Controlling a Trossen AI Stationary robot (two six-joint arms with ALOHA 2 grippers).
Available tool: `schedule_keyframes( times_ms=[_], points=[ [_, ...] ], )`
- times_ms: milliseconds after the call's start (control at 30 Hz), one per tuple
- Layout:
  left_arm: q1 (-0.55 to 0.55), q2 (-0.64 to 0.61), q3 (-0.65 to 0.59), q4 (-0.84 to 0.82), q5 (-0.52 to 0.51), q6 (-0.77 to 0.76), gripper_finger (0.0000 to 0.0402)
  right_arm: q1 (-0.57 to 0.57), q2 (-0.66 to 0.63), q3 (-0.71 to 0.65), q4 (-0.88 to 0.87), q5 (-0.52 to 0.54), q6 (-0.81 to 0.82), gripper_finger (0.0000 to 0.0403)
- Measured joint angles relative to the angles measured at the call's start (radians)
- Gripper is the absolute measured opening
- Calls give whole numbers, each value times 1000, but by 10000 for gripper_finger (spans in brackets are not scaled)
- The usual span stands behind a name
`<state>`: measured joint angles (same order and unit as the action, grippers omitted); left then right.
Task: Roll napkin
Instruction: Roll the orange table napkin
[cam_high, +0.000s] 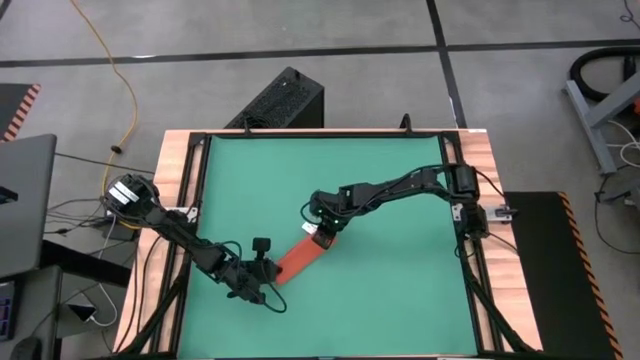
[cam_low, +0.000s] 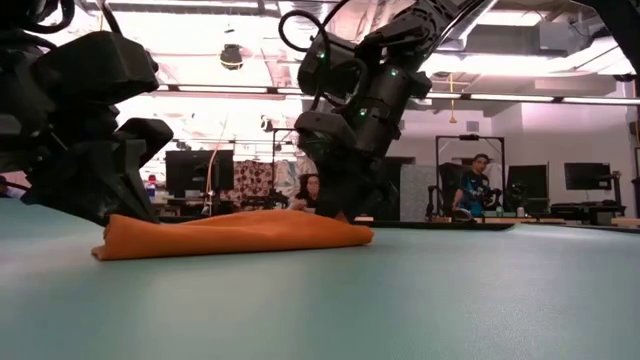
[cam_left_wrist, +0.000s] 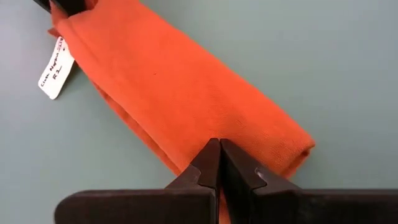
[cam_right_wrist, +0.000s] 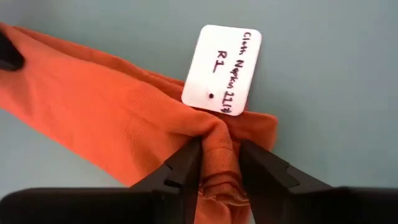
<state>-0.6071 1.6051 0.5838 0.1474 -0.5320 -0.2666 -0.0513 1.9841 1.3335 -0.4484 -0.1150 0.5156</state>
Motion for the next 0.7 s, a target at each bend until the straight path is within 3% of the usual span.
schedule_keyframes(
  times_ms=[367, 500, 600, 700],
  points=[
    [-1, 0, 0, -14, -2, 10, 0, -15, -81, -1, -38, 61, -48, 135],
    [-1, 0, 0, -19, -2, 10, 0, 13, -129, 0, -38, 161, -111, 134],
    [-1, 0, 0, -24, -2, 19, 0, 52, -171, 1, -14, 250, -204, 134],
    [-1, -1, 1, -34, -2, 50, 0, 107, -200, -42, 142, 221, -395, 134]
  ],
)
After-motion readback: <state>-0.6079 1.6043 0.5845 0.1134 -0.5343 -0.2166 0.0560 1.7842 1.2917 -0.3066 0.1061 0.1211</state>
